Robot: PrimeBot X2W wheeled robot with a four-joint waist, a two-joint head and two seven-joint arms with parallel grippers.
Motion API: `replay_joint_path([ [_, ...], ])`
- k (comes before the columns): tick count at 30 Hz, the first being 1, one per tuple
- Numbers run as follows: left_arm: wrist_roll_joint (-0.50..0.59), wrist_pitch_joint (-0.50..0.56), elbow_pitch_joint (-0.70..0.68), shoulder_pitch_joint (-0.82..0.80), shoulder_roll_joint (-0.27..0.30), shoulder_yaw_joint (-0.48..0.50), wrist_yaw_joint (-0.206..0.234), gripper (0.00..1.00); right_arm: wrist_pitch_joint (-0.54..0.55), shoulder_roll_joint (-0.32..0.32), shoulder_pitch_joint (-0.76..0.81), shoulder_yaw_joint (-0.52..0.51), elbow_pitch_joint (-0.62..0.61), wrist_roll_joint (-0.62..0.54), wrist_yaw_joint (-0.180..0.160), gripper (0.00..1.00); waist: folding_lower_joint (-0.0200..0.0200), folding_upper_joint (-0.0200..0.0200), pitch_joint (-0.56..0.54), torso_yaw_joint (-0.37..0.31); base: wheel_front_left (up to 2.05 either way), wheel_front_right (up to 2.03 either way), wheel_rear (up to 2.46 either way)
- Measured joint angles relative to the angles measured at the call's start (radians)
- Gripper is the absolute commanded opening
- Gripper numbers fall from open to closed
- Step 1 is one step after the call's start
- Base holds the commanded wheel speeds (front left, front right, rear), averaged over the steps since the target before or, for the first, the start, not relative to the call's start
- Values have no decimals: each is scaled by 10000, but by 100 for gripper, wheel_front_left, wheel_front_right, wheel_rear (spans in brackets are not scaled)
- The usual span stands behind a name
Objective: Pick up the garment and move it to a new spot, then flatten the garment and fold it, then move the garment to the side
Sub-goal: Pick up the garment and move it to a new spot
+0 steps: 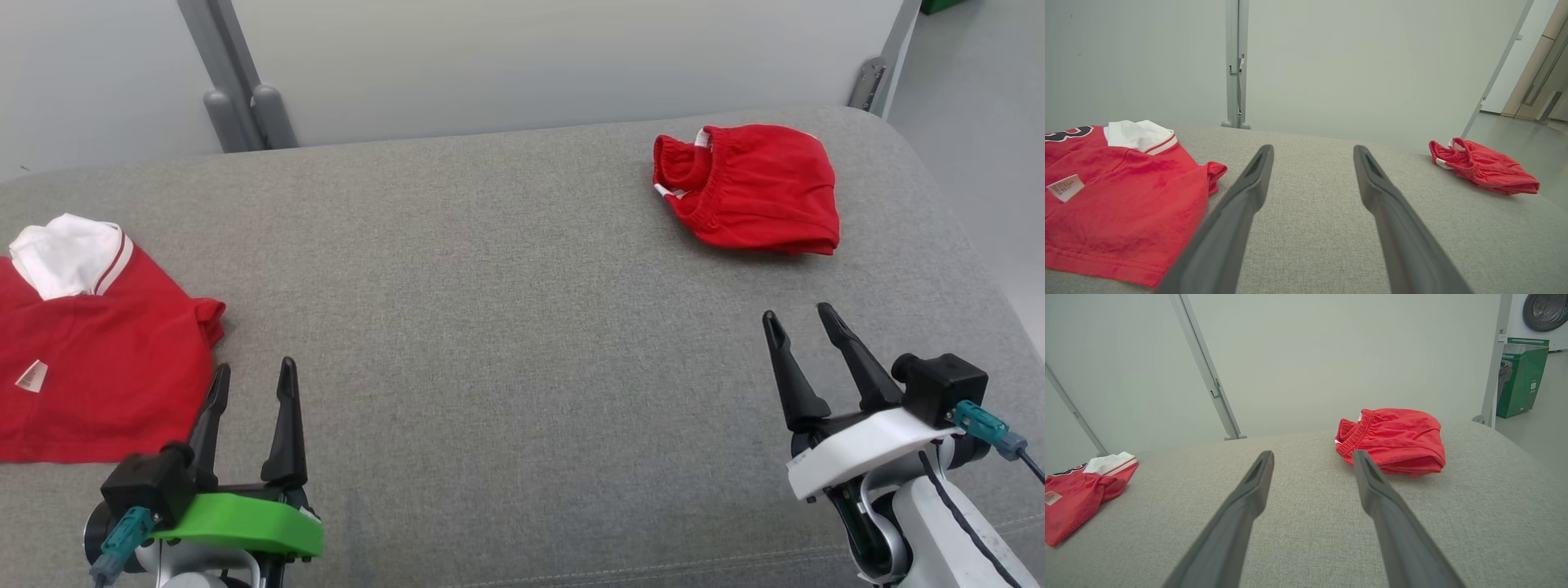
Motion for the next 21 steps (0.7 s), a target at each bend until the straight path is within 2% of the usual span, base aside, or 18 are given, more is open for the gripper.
replay_joint_path([
  [9, -6, 0, 31, 34, 0, -35, 65, 100, 0, -10, 160, -77, -178, -142, 92, 100, 0, 0, 21, 158, 0, 0, 0],
  [21, -15, 0, 123, 32, 4, -190, 86, 100, 0, 77, 213, 257, -307, -322, 268, 100, 0, 0, 109, 771, 0, 0, 0],
])
